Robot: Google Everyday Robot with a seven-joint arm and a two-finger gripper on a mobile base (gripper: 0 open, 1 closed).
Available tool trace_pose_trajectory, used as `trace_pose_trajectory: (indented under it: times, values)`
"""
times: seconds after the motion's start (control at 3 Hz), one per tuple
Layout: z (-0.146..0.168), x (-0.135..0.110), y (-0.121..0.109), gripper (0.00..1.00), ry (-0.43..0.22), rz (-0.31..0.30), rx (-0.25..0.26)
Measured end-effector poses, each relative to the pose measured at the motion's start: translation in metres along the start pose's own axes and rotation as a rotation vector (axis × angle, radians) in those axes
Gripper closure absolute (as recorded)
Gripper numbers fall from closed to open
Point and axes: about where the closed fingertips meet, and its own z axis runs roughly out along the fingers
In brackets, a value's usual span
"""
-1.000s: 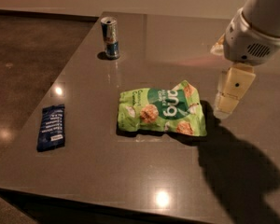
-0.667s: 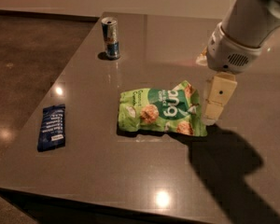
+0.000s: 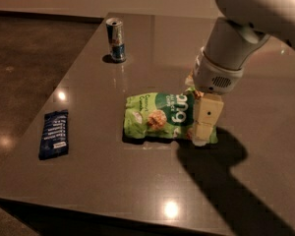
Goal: Move green rice chip bag near rxbar blueberry
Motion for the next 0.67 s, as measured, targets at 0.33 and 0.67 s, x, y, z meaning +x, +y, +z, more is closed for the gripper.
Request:
trace_pose_trajectory:
  times: [0.33, 0.67]
  values:
    - [0.0119, -0.0105, 0.0002, 0.00, -0.002, -0.021, -0.003]
    - [0.0160, -0.0160, -0.0004, 0.14, -0.003, -0.033, -0.005]
